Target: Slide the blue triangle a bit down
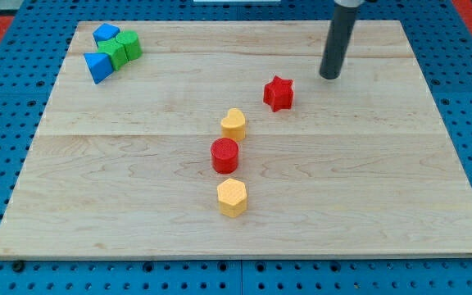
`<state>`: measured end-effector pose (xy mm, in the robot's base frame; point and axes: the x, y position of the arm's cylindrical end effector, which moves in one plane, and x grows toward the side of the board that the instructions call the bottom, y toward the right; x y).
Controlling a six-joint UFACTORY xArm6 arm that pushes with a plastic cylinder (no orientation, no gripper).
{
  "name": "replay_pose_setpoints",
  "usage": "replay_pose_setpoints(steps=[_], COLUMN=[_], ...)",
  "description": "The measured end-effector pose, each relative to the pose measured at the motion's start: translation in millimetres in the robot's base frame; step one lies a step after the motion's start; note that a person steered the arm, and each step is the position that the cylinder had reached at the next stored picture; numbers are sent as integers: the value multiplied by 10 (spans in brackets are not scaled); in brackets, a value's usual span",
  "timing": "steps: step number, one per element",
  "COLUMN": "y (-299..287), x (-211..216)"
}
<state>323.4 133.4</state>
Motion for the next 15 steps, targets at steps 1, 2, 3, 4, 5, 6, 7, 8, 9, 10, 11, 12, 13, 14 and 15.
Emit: replay_pose_setpoints(steps=[1,2,3,4,5,6,7,8,9,10,11,12,13,14,15], y=[256,-570,-819,-1106,-1075,-1961,-3384,-4357,-4106,-3300,-2327,-3158,-3471,-3471,-3471], x=[350,424,286,264,-105,-29,600,711,61,-359,-300,-357,-685,-697,-697])
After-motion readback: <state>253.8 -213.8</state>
